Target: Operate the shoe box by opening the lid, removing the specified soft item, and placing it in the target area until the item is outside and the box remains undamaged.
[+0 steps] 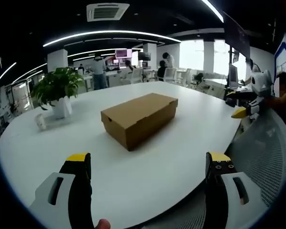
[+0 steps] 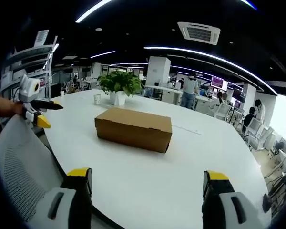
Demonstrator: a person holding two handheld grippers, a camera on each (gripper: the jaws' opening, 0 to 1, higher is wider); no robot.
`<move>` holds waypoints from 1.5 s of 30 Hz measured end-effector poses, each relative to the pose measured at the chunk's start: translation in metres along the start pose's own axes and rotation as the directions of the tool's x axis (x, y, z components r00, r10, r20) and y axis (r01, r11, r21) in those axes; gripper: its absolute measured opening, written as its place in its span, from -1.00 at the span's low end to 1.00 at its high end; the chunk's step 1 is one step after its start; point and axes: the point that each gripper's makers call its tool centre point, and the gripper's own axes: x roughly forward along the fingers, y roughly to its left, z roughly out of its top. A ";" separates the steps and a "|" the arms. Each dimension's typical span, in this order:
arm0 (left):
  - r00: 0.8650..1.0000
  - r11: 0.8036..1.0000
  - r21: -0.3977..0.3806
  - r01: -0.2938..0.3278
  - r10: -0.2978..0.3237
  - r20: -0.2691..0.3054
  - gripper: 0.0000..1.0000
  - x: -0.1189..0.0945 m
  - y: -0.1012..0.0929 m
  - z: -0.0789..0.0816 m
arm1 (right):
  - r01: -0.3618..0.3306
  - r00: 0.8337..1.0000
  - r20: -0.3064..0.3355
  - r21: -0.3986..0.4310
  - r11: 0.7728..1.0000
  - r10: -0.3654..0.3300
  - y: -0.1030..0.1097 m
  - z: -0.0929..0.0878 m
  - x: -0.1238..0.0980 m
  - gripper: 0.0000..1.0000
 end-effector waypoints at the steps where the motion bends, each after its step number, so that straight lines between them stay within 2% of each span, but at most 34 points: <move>1: 1.000 1.000 0.006 0.000 0.000 -0.004 0.98 0.000 0.000 -0.001 | -0.003 1.000 0.008 0.009 1.000 0.003 0.000 0.001 0.000 0.94; 4: 1.000 1.000 0.000 -0.002 0.002 -0.002 0.98 0.001 0.001 0.000 | -0.001 1.000 0.022 0.022 1.000 0.000 -0.001 0.004 -0.001 0.94; 21: 1.000 1.000 -0.018 -0.012 0.012 0.005 0.98 0.000 0.004 0.003 | -0.013 1.000 -0.006 0.025 1.000 0.014 -0.001 0.001 0.000 0.96; 31: 0.999 0.999 -0.020 -0.040 0.040 -0.022 0.98 0.000 0.012 0.002 | -0.029 0.999 -0.022 0.001 1.000 0.029 -0.007 0.004 0.005 0.95; 37: 0.998 0.998 -0.017 -0.053 0.053 -0.018 0.98 0.004 0.020 0.012 | -0.041 0.999 -0.015 -0.021 0.999 0.041 -0.013 0.013 0.015 0.93; 45: 0.999 0.999 0.012 -0.049 0.049 -0.004 0.97 0.016 0.026 0.028 | -0.079 0.996 -0.036 -0.055 0.995 0.077 -0.017 0.012 0.030 0.89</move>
